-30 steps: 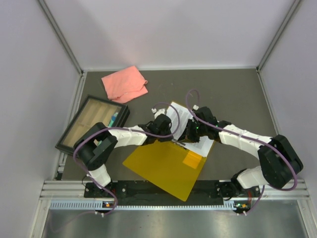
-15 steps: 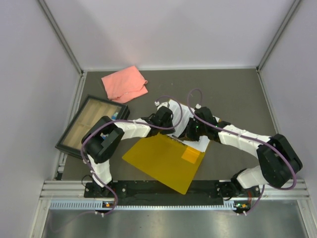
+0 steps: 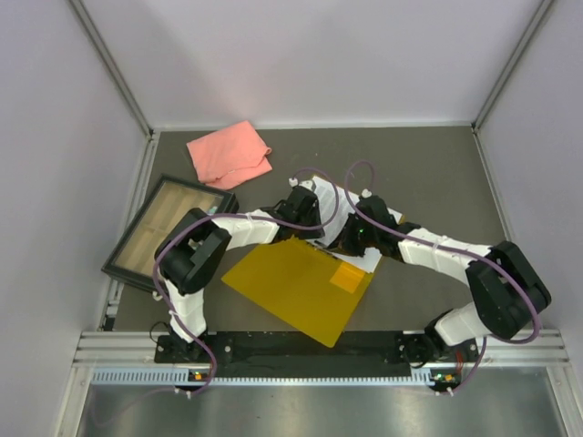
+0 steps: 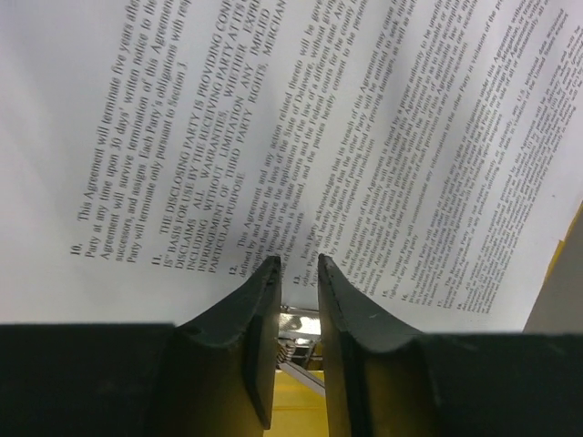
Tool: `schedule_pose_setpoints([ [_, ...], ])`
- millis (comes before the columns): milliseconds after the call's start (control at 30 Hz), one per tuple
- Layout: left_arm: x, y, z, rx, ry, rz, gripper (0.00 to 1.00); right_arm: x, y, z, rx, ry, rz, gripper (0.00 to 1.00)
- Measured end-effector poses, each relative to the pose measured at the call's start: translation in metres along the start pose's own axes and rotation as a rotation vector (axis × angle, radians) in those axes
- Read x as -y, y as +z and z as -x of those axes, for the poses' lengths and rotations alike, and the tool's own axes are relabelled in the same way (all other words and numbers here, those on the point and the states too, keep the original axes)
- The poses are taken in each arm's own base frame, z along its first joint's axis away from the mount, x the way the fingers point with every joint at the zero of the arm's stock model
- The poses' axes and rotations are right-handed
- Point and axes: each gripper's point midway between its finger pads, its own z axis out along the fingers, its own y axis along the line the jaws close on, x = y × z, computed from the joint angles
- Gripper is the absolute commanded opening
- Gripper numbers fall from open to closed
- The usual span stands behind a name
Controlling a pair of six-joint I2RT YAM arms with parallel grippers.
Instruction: Put the files into the folder
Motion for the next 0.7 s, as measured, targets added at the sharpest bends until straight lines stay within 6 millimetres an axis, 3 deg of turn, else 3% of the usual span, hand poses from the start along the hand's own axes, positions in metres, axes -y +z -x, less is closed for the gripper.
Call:
schedule_pose_setpoints([
  [333, 0.002, -0.014, -0.007, -0.05, 0.006, -0.004, 0.32, 0.006, 0.006, 0.0, 0.0, 0.004, -0.022, 0.0],
  [700, -0.012, -0.028, -0.015, -0.067, 0.01, 0.15, 0.32, 0.009, 0.008, 0.001, 0.002, 0.005, -0.033, 0.0],
])
